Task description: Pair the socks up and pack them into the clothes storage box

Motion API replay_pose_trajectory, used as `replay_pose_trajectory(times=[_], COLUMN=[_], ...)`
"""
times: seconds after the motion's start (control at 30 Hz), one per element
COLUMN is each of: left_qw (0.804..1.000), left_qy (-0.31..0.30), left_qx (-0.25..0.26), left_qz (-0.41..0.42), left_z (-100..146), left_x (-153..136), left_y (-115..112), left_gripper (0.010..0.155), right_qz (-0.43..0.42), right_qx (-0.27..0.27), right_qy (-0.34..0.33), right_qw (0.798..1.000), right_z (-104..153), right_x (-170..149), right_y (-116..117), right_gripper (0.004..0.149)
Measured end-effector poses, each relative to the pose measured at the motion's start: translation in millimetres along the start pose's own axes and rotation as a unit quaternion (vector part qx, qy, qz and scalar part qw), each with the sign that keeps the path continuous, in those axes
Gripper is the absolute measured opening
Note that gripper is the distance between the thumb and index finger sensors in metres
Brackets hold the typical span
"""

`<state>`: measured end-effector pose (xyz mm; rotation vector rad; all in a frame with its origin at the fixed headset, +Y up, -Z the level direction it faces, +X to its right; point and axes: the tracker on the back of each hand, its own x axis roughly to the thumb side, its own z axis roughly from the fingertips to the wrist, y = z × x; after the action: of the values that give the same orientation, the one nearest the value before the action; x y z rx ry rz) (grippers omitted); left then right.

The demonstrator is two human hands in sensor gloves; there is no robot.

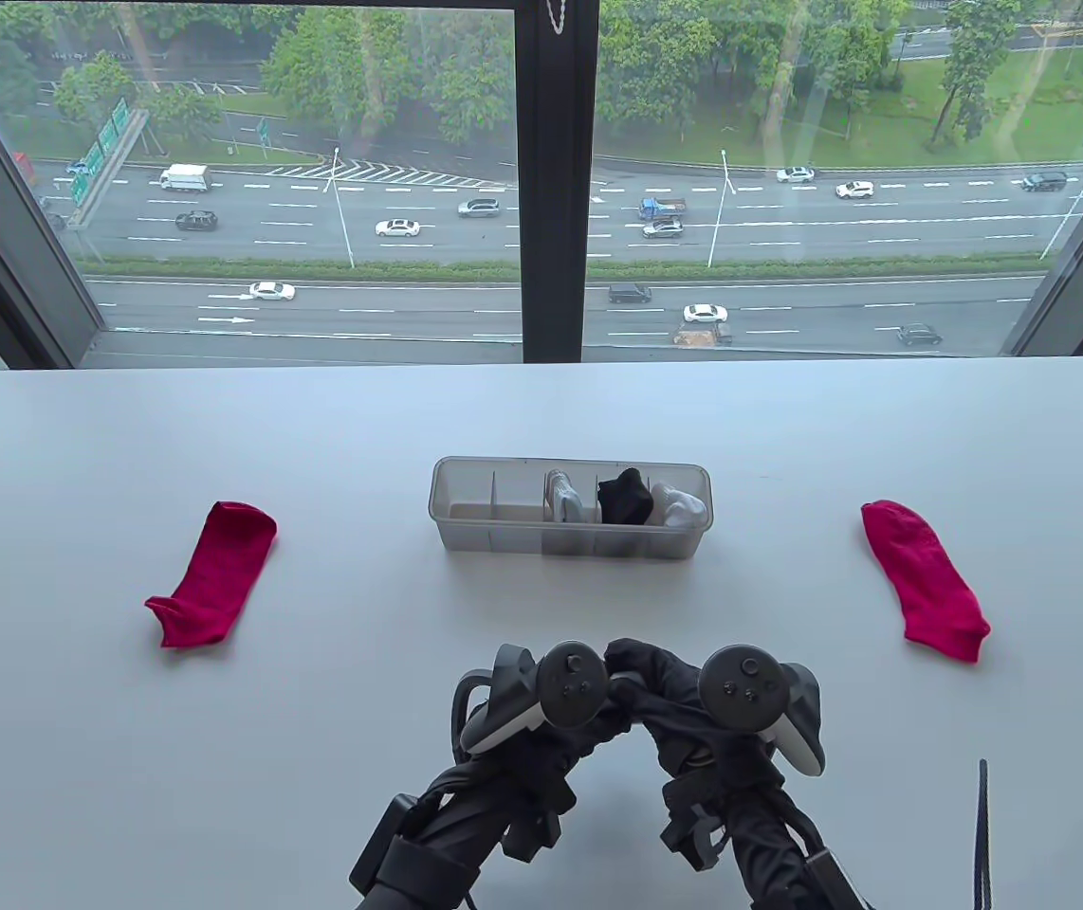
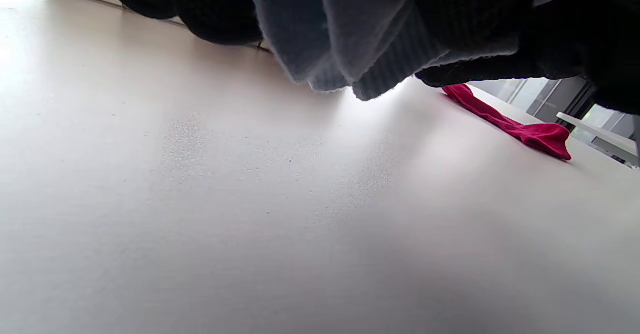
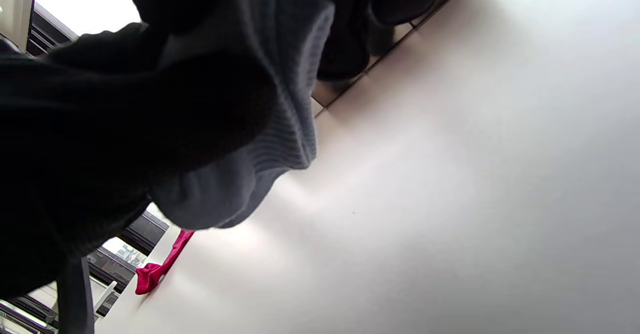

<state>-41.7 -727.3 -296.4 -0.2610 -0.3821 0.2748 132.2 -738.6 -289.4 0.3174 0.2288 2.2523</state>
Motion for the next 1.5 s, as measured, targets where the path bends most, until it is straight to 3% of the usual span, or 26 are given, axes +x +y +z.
replay_pose_trajectory(times=[0.03,0.13,0.2,0.3,0.37,0.47,0.53,0.6,0.63,0.7,0.8,0.87,1.0,1.1,1.17,1.23,1.4,1.43,1.5], left_qw=[1.0,0.997,0.998,0.999,1.0,0.999,1.0,0.999,0.998,0.997,0.999,1.0,0.999,0.999,0.996,0.995,0.996,0.997,0.998], left_qy=[0.007,0.0,-0.002,0.0,0.01,0.012,0.015,0.029,0.03,0.021,-0.008,-0.012,-0.011,-0.003,-0.015,-0.014,-0.035,-0.031,-0.024], left_qx=[0.007,0.077,0.061,0.043,0.019,0.025,0.021,0.022,0.044,0.077,0.05,0.007,0.041,0.052,0.093,0.098,0.077,0.067,0.044], left_qz=[-0.013,0.013,0.009,0.014,0.009,0.027,0.016,-0.014,-0.016,-0.007,-0.014,0.009,0.021,-0.001,-0.001,0.001,0.041,0.038,0.043], left_z=[2,6,8,8,8,5,4,7,9,12,14,13,19,23,25,25,25,25,28], left_x=[0,-3,-2,-7,-9,-10,-6,-2,-1,1,1,-7,-10,-7,-4,-2,-9,-9,-10], left_y=[0,5,7,8,7,9,9,10,11,15,16,15,20,19,17,19,22,22,24], left_gripper=[0.076,0.065,0.057,0.057,0.056,0.056,0.06,0.08,0.082,0.065,0.06,0.062,0.063,0.086,0.076,0.063,0.06,0.063,0.09], right_qz=[-0.004,0.008,-0.037,-0.056,-0.034,-0.003,-0.026,-0.022,-0.023,-0.061,-0.136,-0.137,-0.083,-0.077,-0.048,-0.059,-0.128,-0.115,-0.062], right_qx=[0.005,0.0,0.015,0.044,0.036,0.037,0.025,0.019,0.016,0.018,0.059,0.08,0.048,0.019,0.008,0.013,0.05,0.043,-0.002], right_qy=[0.011,0.024,0.024,-0.002,0.001,-0.008,0.0,0.006,0.007,0.014,0.007,-0.019,-0.036,-0.035,-0.048,-0.059,-0.068,-0.065,-0.041], right_qw=[1.0,1.0,0.999,0.997,0.999,0.999,0.999,1.0,1.0,0.998,0.989,0.987,0.995,0.996,0.998,0.996,0.988,0.99,0.997], right_z=[-2,-4,-4,-1,-1,-2,-1,-1,-1,-1,-2,-2,0,3,4,5,4,4,4], right_x=[1,0,0,1,4,3,0,-4,-6,-11,-11,-6,6,11,15,17,14,15,14], right_y=[0,-1,0,5,6,2,0,-2,-3,-4,-2,-4,-9,-11,-13,-14,-12,-13,-14], right_gripper=[0.047,0.047,0.052,0.068,0.063,0.058,0.057,0.056,0.056,0.056,0.06,0.062,0.057,0.058,0.059,0.061,0.061,0.06,0.058])
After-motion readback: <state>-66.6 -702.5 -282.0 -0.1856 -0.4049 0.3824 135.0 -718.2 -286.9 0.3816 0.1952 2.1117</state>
